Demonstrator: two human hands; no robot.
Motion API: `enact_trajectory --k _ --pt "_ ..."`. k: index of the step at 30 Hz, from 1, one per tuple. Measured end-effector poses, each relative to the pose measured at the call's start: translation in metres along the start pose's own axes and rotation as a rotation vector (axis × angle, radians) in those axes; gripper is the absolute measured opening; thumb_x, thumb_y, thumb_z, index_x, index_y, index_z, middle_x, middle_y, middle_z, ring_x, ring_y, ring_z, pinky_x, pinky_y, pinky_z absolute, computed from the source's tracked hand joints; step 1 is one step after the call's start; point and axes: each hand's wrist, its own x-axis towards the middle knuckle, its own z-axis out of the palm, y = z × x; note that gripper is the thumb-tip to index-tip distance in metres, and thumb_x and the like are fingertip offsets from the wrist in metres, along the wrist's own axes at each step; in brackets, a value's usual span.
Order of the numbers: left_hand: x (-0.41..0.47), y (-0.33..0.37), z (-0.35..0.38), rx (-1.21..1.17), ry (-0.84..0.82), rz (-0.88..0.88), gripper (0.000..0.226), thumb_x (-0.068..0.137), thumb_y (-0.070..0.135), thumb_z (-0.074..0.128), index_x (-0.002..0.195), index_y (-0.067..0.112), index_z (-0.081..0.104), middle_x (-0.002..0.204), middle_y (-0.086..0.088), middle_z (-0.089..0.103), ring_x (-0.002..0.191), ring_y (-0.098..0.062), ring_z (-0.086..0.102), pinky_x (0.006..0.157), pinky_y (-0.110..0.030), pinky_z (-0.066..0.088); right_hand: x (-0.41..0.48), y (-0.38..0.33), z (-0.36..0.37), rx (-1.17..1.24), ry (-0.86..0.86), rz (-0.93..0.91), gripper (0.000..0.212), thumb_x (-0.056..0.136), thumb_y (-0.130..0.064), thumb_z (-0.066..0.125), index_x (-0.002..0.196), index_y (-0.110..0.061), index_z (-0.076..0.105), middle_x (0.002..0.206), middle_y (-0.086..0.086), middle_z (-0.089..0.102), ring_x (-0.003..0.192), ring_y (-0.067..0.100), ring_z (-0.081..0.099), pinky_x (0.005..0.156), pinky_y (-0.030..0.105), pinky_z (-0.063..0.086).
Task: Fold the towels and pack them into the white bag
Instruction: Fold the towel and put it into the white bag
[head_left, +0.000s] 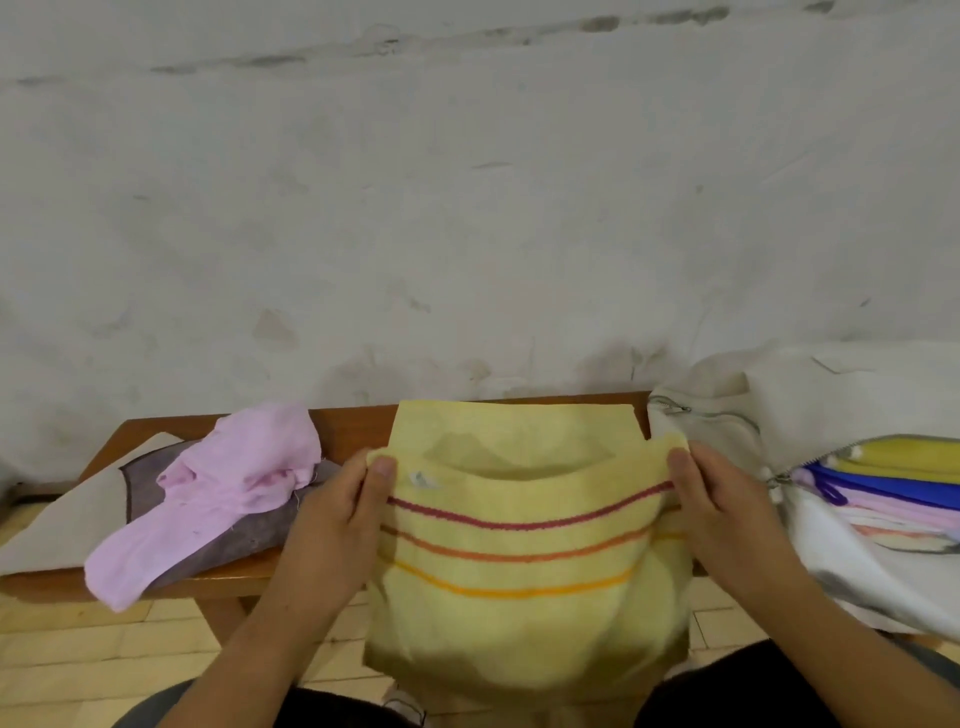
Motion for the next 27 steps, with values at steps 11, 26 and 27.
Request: enact_trajectory --k 11,26,27 --pt "0.148 -0.048 0.018 0.155 0.07 -0.175 0.041 0.1 0.046 0.052 0.078 0.015 0.067 0.068 -0.005 0.067 0.063 -0.02 0.06 0.06 -0.034 0.048 0.126 0.032 0.038 0.295 0.12 0.263 0.02 0.101 -0.016 0.059 0.09 -0.024 0.074 0.078 -0.01 0.075 0.079 0.011 0.072 0.066 0.027 0.053" --pt "0.182 -0.101 0.051 0.268 -0.043 -0.169 0.004 0.093 0.032 0.068 0.094 0.037 0.068 0.091 0.025 0.064 0.089 0.005 0.058 0.071 -0.01 0.038 0.15 0.054 0.056 -0.106 0.041 0.258 0.014 0.097 -0.025 0.063 0.097 -0.038 0.068 0.09 -0.017 0.068 0.086 0.003 0.062 0.066 0.024 0.048" --pt "0.183 -0.101 0.051 0.259 -0.029 -0.175 0.004 0.093 0.033 0.068 0.094 0.036 0.069 0.09 0.024 0.065 0.088 0.006 0.059 0.071 -0.011 0.039 0.15 0.054 0.056 -0.127 0.052 0.261 0.011 0.097 -0.027 0.063 0.098 -0.036 0.068 0.09 -0.017 0.068 0.086 0.003 0.061 0.067 0.025 0.048"
